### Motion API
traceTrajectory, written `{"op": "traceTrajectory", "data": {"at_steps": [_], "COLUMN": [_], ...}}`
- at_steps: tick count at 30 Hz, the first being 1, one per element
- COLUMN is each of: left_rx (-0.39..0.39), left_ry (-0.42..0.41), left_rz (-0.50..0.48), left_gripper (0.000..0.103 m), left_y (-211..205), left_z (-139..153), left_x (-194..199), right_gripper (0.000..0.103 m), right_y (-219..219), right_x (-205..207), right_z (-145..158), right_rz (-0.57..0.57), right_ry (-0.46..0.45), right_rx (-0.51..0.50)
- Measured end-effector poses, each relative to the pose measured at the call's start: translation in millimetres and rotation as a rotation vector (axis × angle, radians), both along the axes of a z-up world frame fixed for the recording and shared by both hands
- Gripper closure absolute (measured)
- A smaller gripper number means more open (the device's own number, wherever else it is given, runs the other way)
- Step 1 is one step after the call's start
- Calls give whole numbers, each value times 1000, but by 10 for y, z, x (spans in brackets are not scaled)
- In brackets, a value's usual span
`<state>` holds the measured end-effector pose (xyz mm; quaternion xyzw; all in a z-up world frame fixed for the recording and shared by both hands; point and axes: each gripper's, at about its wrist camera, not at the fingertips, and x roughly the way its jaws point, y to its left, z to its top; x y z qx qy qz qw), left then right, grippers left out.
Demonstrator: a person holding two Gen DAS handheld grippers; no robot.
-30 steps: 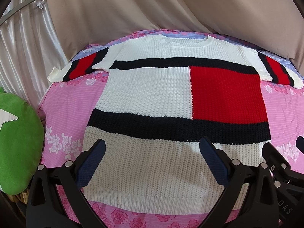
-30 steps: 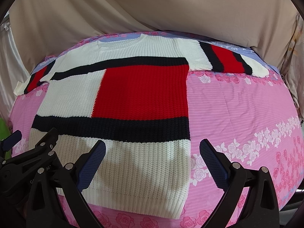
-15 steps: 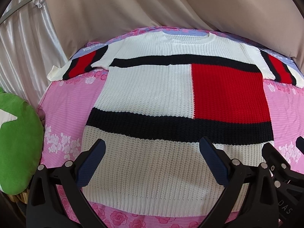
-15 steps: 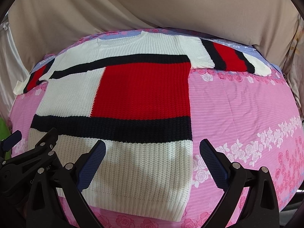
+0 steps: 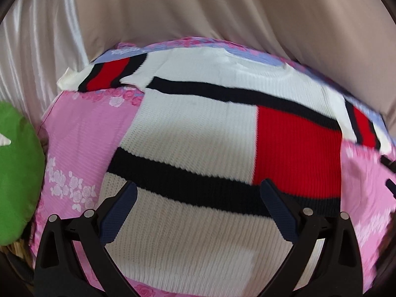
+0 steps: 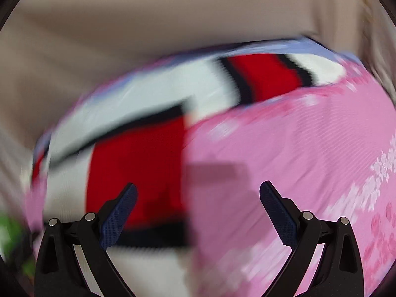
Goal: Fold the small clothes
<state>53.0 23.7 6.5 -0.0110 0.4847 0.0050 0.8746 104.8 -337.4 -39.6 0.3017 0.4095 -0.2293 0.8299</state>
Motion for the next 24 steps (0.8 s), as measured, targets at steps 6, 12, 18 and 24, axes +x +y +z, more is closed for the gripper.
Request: {"op": "traceTrajectory", "data": {"at_steps": [6, 12, 18, 24], "left_rx": [32, 68, 83, 62], "left_ry": [16, 39, 51, 33], "left_rz": [45, 65, 63, 47], "left_gripper": [5, 5, 5, 5], "left_y": [49, 34, -22, -51], "left_z": [-39, -106, -161, -153], "left_x": [195, 365, 531, 688], "right_gripper": [10, 22, 60, 89], "right_y": [-1626, -2521, -2603, -2085], "right_x": [171, 384, 518, 977], "right_z": [-147, -633, -824, -116], "right_rz": [-220, -362, -391, -187], "right_ry": [6, -26, -52, -250], "right_rx": [13, 197, 201, 137]}}
